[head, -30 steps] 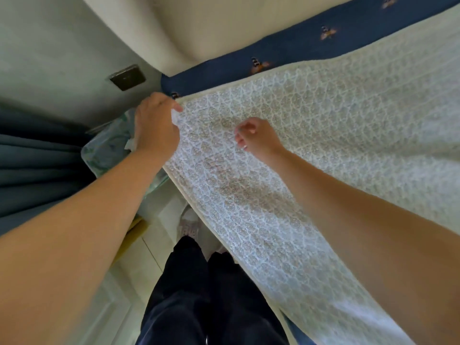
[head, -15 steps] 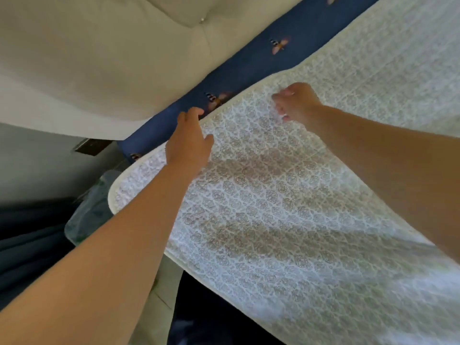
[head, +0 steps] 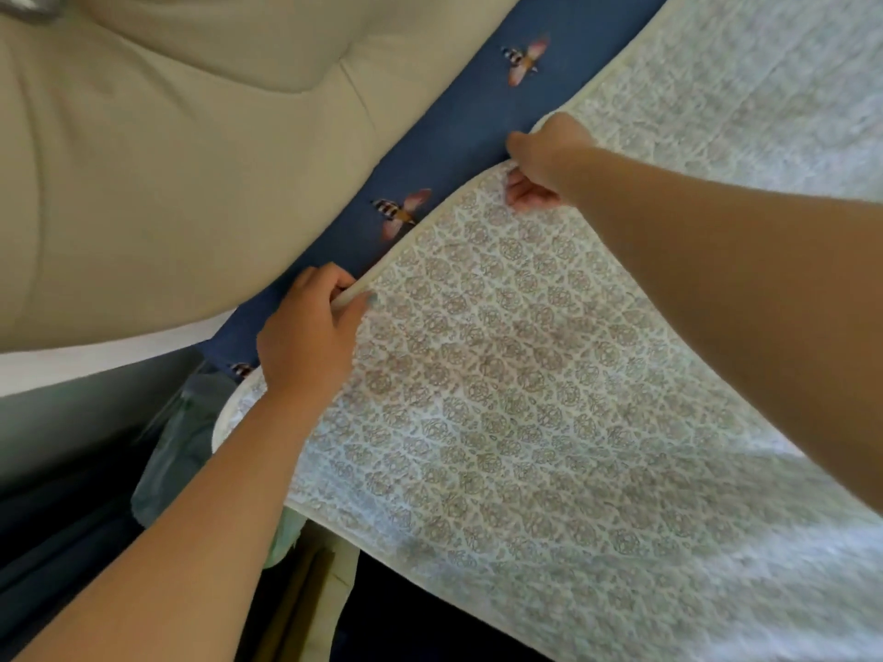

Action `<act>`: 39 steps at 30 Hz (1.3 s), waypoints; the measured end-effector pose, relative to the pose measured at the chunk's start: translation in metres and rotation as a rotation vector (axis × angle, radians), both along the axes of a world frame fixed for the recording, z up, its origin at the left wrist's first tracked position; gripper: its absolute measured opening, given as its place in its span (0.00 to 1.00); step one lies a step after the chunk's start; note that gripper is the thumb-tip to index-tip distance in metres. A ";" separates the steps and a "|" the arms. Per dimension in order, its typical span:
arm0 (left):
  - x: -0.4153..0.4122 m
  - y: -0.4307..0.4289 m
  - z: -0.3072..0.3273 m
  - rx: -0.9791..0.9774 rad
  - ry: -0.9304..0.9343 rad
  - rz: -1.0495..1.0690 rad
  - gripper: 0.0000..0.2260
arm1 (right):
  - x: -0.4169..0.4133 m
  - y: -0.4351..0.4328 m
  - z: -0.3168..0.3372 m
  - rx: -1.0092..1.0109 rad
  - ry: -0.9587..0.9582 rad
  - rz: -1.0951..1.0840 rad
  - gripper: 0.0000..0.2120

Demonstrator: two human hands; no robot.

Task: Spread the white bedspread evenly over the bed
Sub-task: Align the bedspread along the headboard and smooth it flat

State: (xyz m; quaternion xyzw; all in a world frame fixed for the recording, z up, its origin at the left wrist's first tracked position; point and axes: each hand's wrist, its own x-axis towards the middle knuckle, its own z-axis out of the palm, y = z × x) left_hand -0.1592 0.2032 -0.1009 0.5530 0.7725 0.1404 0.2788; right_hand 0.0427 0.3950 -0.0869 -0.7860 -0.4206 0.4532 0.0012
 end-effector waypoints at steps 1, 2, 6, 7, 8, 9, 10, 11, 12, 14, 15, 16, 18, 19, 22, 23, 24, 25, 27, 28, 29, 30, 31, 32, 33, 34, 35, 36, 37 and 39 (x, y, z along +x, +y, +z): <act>0.000 -0.002 0.000 -0.009 -0.027 0.031 0.10 | -0.002 0.000 -0.005 0.066 -0.001 -0.005 0.15; 0.000 -0.003 -0.001 -0.016 -0.050 0.078 0.10 | -0.005 -0.001 -0.009 0.124 0.010 -0.030 0.14; 0.001 -0.011 -0.009 0.029 -0.116 0.356 0.08 | -0.028 0.000 -0.005 0.195 0.327 -0.304 0.07; 0.000 -0.009 -0.012 0.036 -0.115 0.434 0.11 | -0.039 0.004 -0.001 0.193 0.395 -0.305 0.08; -0.001 -0.008 -0.014 0.043 -0.103 0.508 0.15 | -0.050 0.008 0.003 0.207 0.442 -0.292 0.10; -0.002 -0.005 -0.016 0.050 -0.084 0.571 0.19 | -0.058 0.011 0.005 0.239 0.470 -0.281 0.10; -0.002 0.000 -0.018 0.049 -0.054 0.620 0.22 | -0.065 0.013 0.007 0.265 0.486 -0.275 0.10; 0.001 0.006 -0.019 0.032 -0.016 0.662 0.24 | -0.067 0.014 0.006 0.282 0.504 -0.277 0.10; 0.003 0.010 -0.022 -0.001 0.014 0.700 0.25 | -0.067 0.012 0.003 0.292 0.524 -0.288 0.11; 0.006 0.016 -0.025 -0.056 0.036 0.750 0.26 | -0.067 0.006 -0.001 0.298 0.540 -0.291 0.09; 0.005 0.015 -0.027 -0.062 0.041 0.742 0.25 | -0.068 0.005 -0.001 0.297 0.534 -0.280 0.06; 0.002 0.012 -0.027 -0.049 0.035 0.716 0.24 | -0.070 0.004 0.000 0.281 0.518 -0.266 0.05; -0.004 -0.001 -0.022 0.005 -0.001 0.646 0.19 | -0.076 0.002 0.006 0.160 0.496 -0.293 0.07; -0.008 -0.009 -0.018 0.024 -0.009 0.622 0.15 | -0.079 -0.005 0.012 0.064 0.487 -0.259 0.09; -0.019 -0.036 -0.001 0.032 -0.048 0.661 0.10 | -0.094 -0.046 0.025 -0.184 0.436 0.025 0.10; -0.022 -0.045 0.002 0.036 -0.059 0.676 0.10 | -0.099 -0.061 0.026 -0.227 0.407 0.102 0.12; -0.026 -0.054 0.003 0.041 -0.076 0.687 0.11 | -0.105 -0.073 0.026 -0.266 0.376 0.158 0.14; -0.028 -0.062 0.004 0.049 -0.105 0.704 0.12 | -0.111 -0.084 0.026 -0.310 0.355 0.197 0.16; -0.035 -0.079 0.006 0.029 -0.173 0.767 0.15 | -0.123 -0.101 0.026 -0.382 0.342 0.229 0.19; -0.038 -0.085 0.006 -0.001 -0.195 0.794 0.16 | -0.128 -0.107 0.025 -0.402 0.344 0.236 0.20; -0.042 -0.094 0.005 -0.033 -0.211 0.818 0.17 | -0.134 -0.116 0.025 -0.416 0.343 0.261 0.21; -0.045 -0.100 0.005 -0.071 -0.226 0.823 0.18 | -0.138 -0.122 0.024 -0.425 0.337 0.290 0.23; -0.048 -0.105 0.001 -0.110 -0.256 0.821 0.18 | -0.142 -0.126 0.024 -0.432 0.328 0.318 0.24; -0.050 -0.111 -0.002 -0.152 -0.309 0.822 0.19 | -0.145 -0.129 0.025 -0.438 0.319 0.341 0.25; -0.051 -0.116 -0.005 -0.180 -0.386 0.839 0.20 | -0.149 -0.131 0.025 -0.439 0.314 0.353 0.26; -0.053 -0.121 -0.008 -0.189 -0.483 0.883 0.23 | -0.154 -0.131 0.026 -0.437 0.310 0.358 0.27; -0.054 -0.125 -0.012 -0.190 -0.579 0.957 0.26 | -0.159 -0.131 0.025 -0.433 0.308 0.363 0.28; -0.055 -0.129 -0.014 -0.179 -0.660 1.027 0.27 | -0.163 -0.131 0.025 -0.424 0.304 0.372 0.27; -0.054 -0.131 -0.016 -0.164 -0.725 1.076 0.26 | -0.167 -0.132 0.025 -0.411 0.295 0.385 0.24; -0.053 -0.133 -0.021 -0.136 -0.749 1.116 0.22 | -0.173 -0.135 0.022 -0.386 0.271 0.404 0.18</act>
